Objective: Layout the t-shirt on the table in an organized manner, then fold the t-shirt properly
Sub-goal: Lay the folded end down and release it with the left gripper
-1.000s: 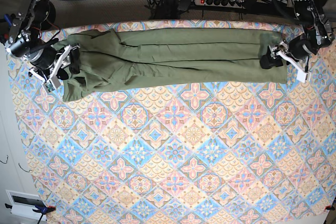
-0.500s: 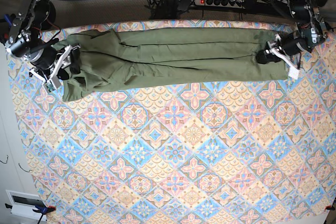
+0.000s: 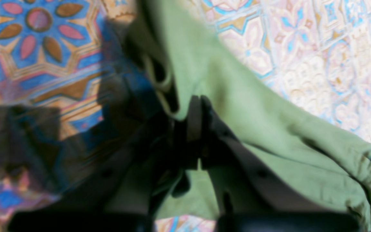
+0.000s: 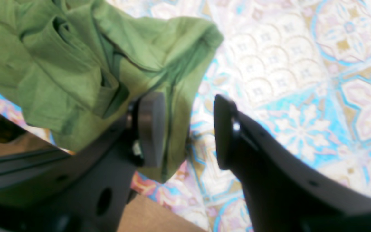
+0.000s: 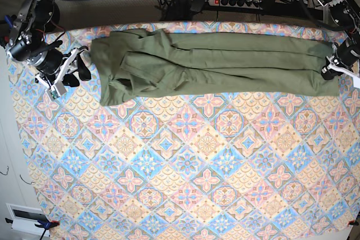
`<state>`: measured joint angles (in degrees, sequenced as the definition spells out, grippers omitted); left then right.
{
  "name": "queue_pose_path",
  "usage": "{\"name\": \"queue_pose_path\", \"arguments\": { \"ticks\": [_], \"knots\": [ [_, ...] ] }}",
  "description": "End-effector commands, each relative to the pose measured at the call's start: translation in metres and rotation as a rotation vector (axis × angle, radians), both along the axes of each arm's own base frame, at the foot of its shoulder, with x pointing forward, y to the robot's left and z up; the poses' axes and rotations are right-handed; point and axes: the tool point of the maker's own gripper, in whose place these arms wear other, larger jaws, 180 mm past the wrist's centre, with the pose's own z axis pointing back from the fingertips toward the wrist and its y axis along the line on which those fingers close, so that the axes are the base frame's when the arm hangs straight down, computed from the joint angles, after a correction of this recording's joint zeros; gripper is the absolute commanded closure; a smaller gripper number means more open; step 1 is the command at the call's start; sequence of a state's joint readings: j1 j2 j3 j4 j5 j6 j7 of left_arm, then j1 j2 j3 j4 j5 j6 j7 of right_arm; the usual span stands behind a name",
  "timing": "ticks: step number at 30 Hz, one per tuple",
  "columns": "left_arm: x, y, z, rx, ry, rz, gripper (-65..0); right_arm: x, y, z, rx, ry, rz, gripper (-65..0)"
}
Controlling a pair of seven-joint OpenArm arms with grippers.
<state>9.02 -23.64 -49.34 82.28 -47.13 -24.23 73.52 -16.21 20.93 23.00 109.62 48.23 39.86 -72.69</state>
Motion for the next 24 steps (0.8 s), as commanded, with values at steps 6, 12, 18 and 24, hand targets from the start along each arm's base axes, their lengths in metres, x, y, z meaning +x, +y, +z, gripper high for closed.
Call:
{"name": "queue_pose_path", "arguments": {
  "ticks": [6, 12, 18, 24],
  "knots": [
    [0.014, -0.012, 0.037, 0.080, -0.106, -0.058, 0.0, 0.008, -0.002, 0.014, -0.001, -0.053, 0.005, -24.4],
    [0.011, -0.061, 0.051, 0.118, -0.121, -0.175, 0.0, 0.008, -0.003, 0.015, 0.000, -0.058, 0.001, -24.3],
    [0.006, -0.115, 0.049, 0.089, -0.124, -0.281, 0.0, 0.009, -0.004, 0.015, -0.001, -0.059, 0.001, -24.3],
    [0.000, -0.161, 0.028, 0.004, -0.090, -0.364, 0.0, 0.008, -0.010, 0.017, -0.009, -0.061, -0.018, -24.3]
  ]
}}
